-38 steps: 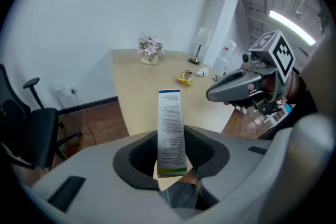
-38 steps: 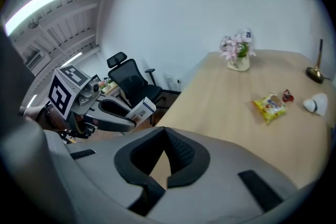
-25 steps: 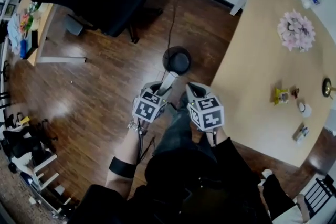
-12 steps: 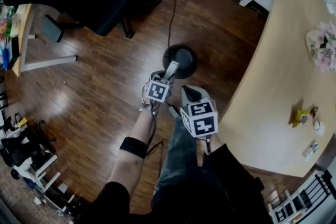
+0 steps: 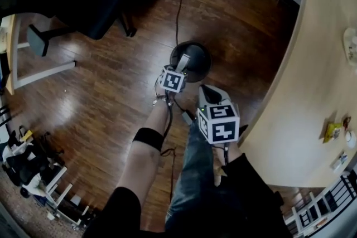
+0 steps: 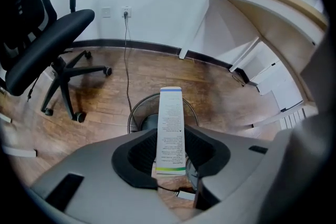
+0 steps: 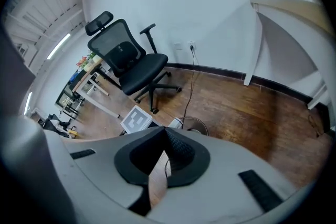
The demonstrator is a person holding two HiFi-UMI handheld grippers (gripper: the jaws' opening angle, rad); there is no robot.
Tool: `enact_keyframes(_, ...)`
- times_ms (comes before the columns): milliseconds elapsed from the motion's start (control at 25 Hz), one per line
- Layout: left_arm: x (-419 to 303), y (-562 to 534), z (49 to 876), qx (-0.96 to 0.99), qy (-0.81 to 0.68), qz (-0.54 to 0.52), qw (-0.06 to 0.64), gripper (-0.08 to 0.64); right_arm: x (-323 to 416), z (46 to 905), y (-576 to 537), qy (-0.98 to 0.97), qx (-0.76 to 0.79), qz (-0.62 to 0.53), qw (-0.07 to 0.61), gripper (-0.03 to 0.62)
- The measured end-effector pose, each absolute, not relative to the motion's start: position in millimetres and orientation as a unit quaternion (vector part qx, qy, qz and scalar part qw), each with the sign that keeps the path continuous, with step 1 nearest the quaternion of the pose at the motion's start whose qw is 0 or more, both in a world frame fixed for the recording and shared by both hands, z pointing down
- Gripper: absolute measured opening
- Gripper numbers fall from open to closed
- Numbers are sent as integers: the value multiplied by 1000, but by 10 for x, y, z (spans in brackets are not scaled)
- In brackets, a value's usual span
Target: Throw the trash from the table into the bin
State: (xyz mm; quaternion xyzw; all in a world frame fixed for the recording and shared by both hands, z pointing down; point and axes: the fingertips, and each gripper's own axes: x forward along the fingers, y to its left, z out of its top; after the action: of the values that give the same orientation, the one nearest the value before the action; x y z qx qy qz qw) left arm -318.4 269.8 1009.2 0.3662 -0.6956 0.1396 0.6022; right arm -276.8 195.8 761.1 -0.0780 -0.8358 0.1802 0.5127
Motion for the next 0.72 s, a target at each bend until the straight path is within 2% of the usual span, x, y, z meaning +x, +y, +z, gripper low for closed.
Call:
enact_keyframes(120, -3145, 2666, 10236, 367, -687, 134, 613, 174, -2744, 7652, 1935, -836, -76, 185, 512, 9)
enact_keyframes(160, -3131, 2667, 10270, 365, -685, 132, 616, 215, -2731, 7660, 1942, -835, -76, 187, 511, 9)
enact_keyframes(200, -3124, 2676, 10293, 363, -685, 131, 618, 322, -2718, 7665, 1954, -835, -78, 188, 511, 9)
enact_keyframes(240, -3118, 2691, 10306, 359, -685, 132, 619, 378, -2706, 7668, 1969, -834, -80, 190, 512, 9)
enact_keyframes(360, -3100, 2694, 10297, 358, -690, 127, 616, 394, -2674, 7666, 2010, -832, -86, 195, 513, 9)
enact_keyframes(600, -3095, 2643, 10071, 364, -707, 106, 597, 381, -2673, 7557, 2028, -832, -98, 203, 506, 9)
enact_keyframes(640, -3092, 2626, 9982, 369, -710, 101, 591, 348, -2672, 7519, 2029, -833, -100, 204, 504, 8)
enact_keyframes(720, -3100, 2615, 9756, 381, -720, 99, 571, 206, -2657, 7428, 2040, -835, -104, 209, 499, 9)
